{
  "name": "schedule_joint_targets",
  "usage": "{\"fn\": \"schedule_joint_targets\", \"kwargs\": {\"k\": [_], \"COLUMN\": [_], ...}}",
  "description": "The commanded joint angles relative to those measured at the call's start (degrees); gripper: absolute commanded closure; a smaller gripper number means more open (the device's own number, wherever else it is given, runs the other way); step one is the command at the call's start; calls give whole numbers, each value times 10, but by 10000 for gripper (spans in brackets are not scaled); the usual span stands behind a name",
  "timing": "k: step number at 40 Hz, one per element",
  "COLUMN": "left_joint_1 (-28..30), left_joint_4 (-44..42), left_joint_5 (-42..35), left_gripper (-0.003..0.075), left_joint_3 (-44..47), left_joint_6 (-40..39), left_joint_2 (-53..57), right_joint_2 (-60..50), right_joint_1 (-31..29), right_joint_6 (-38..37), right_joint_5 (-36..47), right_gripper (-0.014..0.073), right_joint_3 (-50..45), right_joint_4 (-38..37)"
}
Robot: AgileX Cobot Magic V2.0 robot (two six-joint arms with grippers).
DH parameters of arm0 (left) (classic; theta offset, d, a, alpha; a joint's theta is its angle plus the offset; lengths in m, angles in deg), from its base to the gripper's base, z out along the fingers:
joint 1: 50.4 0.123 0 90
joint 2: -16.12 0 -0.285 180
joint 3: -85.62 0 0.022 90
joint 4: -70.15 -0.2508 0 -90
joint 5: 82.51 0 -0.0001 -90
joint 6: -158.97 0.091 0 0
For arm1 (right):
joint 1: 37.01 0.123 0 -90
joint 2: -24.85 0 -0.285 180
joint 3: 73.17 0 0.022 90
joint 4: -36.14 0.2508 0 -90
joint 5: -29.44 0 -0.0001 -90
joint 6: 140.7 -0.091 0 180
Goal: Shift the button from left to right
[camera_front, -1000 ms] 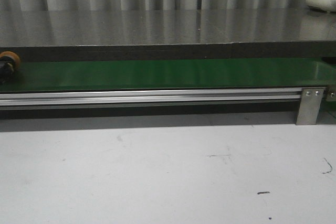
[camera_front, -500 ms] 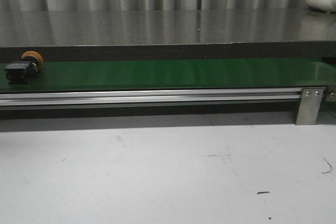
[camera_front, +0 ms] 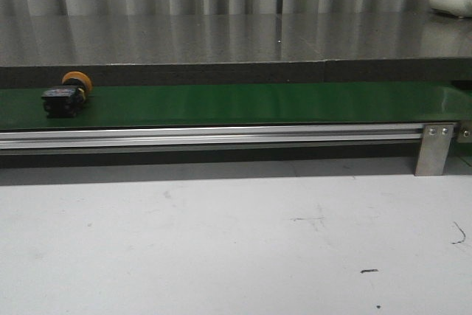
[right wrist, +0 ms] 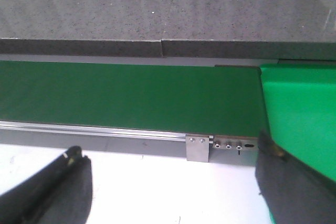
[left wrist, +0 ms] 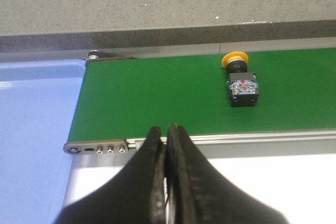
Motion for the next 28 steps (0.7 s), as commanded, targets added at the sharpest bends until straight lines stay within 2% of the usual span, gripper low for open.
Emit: {"fn": "schedule_joint_targets", "kwargs": {"k": [1,11,28], "left_joint_1": [-3,-3,-3], "left_joint_4": [7,7,7], "left_joint_5": [-55,-58,-57], "left_gripper": [741,741,741], "left_joint_3": [28,79,79], "left_joint_6": [0,0,0], "left_joint_2": [73,181,187], "right_joint_2": [4,4,4], "right_joint_1": [1,1,1], "right_joint_6": [4,4,4], "right_joint_5": [41,41,41], "right_gripper": [-53,-53,-53], "right_joint_3": [21,21,21], "right_joint_4": [1,1,1]}}
